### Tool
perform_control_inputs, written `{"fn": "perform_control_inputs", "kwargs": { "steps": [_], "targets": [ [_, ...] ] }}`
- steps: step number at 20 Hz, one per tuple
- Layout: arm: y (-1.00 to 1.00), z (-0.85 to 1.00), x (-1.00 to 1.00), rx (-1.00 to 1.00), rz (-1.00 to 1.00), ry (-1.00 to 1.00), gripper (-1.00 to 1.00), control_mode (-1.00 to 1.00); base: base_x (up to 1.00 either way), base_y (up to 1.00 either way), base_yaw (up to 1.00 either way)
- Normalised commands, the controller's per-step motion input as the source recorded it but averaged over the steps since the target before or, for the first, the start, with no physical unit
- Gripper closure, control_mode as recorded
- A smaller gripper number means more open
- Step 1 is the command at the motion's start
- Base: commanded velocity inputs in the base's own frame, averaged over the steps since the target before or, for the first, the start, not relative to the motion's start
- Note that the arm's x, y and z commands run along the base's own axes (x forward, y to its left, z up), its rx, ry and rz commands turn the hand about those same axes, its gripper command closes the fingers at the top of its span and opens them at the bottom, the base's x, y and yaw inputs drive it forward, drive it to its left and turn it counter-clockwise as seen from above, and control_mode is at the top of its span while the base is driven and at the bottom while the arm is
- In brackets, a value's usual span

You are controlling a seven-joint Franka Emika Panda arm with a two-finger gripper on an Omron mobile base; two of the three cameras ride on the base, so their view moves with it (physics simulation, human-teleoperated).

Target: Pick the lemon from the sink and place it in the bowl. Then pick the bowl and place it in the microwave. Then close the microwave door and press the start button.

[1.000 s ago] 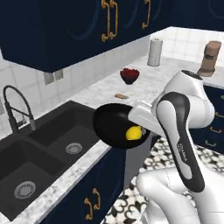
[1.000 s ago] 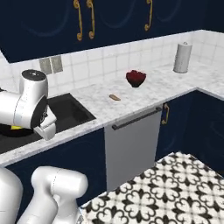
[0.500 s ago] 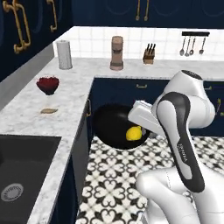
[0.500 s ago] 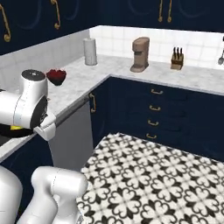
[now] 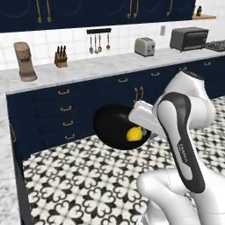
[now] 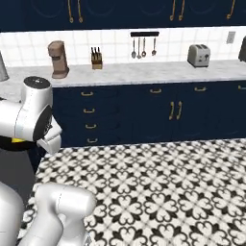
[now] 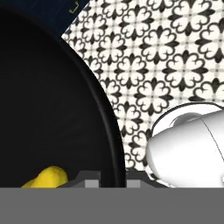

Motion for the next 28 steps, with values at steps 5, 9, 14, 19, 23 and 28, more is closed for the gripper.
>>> {"fn": "perform_control_inputs", "kwargs": {
  "steps": [5,9,14,19,23,28],
  "targets": [
    [0.0,0.0,0.0,0.0,0.0,0.0,1.0,1.0,-0.23,0.0,-0.81],
    [0.0,0.0,0.0,0.0,0.0,0.0,1.0,1.0,-0.18,0.0,-0.81],
    [0.0,0.0,0.0,0.0,0.0,0.0,1.0,1.0,-0.14,0.0,-0.79],
    [0.0,0.0,0.0,0.0,0.0,0.0,1.0,1.0,0.09,0.0,-0.71],
    [0.0,0.0,0.0,0.0,0.0,0.0,1.0,1.0,0.31,0.0,-0.66],
    [0.0,0.0,0.0,0.0,0.0,0.0,1.0,1.0,0.76,-0.36,-0.45]
  ]
}}
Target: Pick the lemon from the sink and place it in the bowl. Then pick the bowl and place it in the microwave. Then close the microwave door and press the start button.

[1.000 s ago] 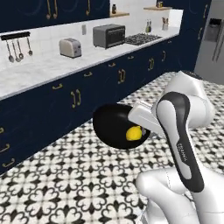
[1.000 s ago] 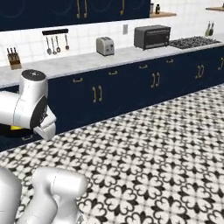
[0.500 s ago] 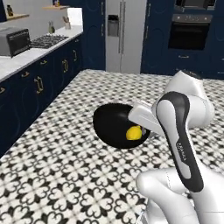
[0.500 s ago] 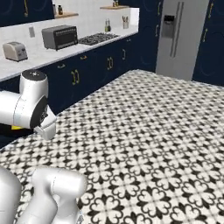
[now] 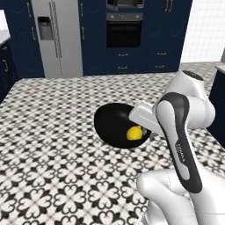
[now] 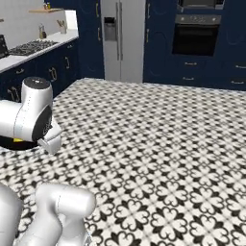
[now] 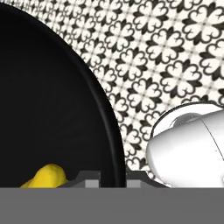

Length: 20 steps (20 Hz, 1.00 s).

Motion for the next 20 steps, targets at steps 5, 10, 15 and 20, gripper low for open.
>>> {"fn": "perform_control_inputs", "kwargs": {
  "steps": [5,10,15,20],
  "targets": [
    [0.0,0.0,0.0,0.0,0.0,0.0,1.0,1.0,1.0,-0.48,-0.27],
    [0.0,0.0,0.0,0.0,0.0,0.0,1.0,1.0,1.0,-0.4,-0.15],
    [0.0,0.0,0.0,0.0,0.0,0.0,1.0,1.0,1.0,-0.43,-0.06],
    [0.0,0.0,0.0,0.0,0.0,0.0,1.0,1.0,1.0,-0.45,0.0]
  ]
}}
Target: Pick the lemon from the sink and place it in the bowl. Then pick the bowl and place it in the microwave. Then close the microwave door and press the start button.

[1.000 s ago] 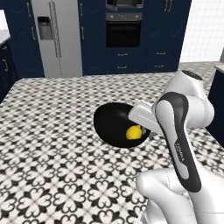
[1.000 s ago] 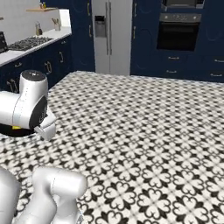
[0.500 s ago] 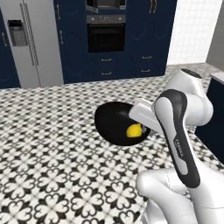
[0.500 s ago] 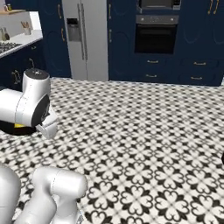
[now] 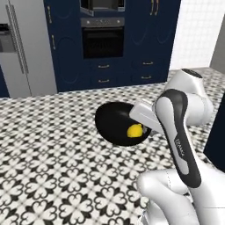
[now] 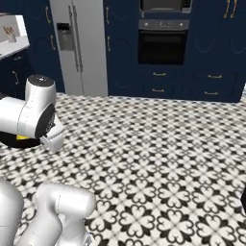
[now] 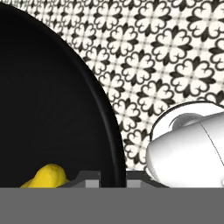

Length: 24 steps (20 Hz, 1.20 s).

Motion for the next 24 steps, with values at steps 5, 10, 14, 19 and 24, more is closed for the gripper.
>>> {"fn": "perform_control_inputs", "kwargs": {
  "steps": [5,10,14,19,24],
  "targets": [
    [0.0,0.0,0.0,0.0,0.0,0.0,1.0,1.0,1.0,-0.48,0.05],
    [0.0,0.0,0.0,0.0,0.0,0.0,1.0,1.0,1.0,-0.46,0.05],
    [0.0,0.0,0.0,0.0,0.0,0.0,1.0,1.0,1.0,-0.45,0.04],
    [0.0,0.0,0.0,0.0,0.0,0.0,1.0,1.0,1.0,-0.49,0.05],
    [0.0,0.0,0.0,0.0,0.0,0.0,1.0,1.0,0.96,-0.55,0.09]
  ]
}}
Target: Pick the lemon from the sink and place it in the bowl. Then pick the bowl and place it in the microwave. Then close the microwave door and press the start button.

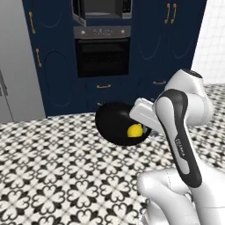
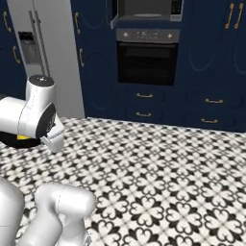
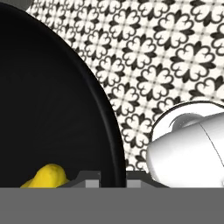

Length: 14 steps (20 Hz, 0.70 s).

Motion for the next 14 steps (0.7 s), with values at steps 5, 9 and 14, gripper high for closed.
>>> {"fn": "perform_control_inputs", "kwargs": {
  "steps": [5,9,14],
  "targets": [
    [0.0,0.0,0.0,0.0,0.0,0.0,1.0,1.0,0.9,-0.53,0.09],
    [0.0,0.0,0.0,0.0,0.0,0.0,1.0,1.0,0.84,-0.52,0.08],
    [0.0,0.0,0.0,0.0,0.0,0.0,1.0,1.0,0.78,-0.5,0.07]
  ]
}}
